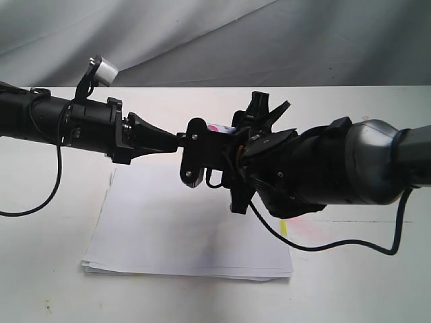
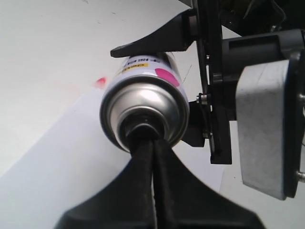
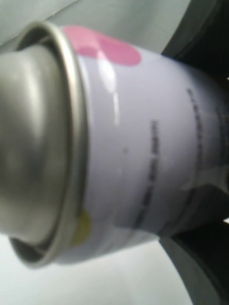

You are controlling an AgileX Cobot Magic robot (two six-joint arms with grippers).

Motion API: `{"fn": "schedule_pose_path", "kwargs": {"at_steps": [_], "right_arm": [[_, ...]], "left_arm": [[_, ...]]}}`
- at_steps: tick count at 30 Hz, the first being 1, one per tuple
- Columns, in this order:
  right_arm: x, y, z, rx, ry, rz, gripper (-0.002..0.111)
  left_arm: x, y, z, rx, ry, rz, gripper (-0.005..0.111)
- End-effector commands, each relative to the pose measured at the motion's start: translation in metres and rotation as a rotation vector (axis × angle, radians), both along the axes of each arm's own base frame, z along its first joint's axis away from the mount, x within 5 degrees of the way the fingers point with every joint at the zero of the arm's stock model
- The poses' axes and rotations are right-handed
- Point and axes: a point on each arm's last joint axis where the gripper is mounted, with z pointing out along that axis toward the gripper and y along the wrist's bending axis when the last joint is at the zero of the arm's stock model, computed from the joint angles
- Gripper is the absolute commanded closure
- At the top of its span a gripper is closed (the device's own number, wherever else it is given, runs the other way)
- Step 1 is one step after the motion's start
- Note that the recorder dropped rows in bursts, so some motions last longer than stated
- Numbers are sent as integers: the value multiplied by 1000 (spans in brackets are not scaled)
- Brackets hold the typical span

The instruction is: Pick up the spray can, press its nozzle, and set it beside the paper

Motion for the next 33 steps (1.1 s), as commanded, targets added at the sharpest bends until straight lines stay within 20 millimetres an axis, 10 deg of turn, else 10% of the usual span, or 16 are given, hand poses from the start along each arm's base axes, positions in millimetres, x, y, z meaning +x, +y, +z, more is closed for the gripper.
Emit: {"fn": "schedule_pose_path", "kwargs": {"at_steps": [1,33], "right_arm": [[-2,8,9,22,-20,70,108],[-2,9,9,16,-16,88,108]], "left_arm": [[2,-5,0,-13,-5,6,107],[0,-14,-6,17,0,-9,107]]}}
